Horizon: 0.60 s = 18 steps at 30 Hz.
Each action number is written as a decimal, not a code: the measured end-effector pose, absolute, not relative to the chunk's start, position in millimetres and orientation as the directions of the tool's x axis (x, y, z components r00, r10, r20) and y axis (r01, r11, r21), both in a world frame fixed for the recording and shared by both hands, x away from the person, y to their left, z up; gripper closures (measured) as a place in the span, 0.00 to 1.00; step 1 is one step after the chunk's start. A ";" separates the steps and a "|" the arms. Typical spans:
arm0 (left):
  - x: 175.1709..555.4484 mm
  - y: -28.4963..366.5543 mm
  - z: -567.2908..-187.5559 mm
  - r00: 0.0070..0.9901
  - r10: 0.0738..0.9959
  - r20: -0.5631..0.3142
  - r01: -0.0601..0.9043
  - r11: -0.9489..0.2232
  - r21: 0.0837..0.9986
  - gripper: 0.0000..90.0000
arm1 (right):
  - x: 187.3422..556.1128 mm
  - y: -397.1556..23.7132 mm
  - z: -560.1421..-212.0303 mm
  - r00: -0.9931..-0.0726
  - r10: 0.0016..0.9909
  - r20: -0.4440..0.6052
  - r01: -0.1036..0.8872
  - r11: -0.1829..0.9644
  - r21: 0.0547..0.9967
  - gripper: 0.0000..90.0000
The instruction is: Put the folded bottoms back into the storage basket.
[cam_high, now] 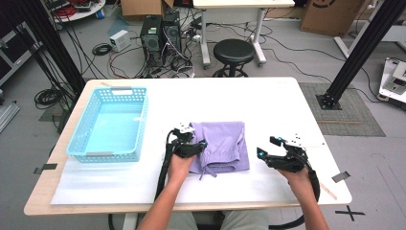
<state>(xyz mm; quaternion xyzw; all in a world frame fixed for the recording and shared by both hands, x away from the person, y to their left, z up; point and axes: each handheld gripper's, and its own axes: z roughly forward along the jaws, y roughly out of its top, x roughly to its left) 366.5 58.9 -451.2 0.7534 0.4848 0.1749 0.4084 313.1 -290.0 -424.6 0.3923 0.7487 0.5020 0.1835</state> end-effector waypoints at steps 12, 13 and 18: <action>364.9 59.3 -449.4 0.492 0.862 -0.120 0.559 -0.207 0.803 0.95 | 312.6 -292.7 -423.8 -0.616 0.778 0.126 0.408 0.178 0.895 0.27; 364.5 61.9 -447.8 0.499 0.853 -0.155 0.554 -0.176 0.813 0.95 | 312.8 -293.3 -423.9 -0.616 0.778 0.126 0.406 0.177 0.896 0.27; 360.3 68.2 -428.6 0.584 0.786 -0.205 0.472 -0.123 0.873 0.95 | 313.4 -295.8 -424.9 -0.610 0.782 0.129 0.410 0.171 0.896 0.27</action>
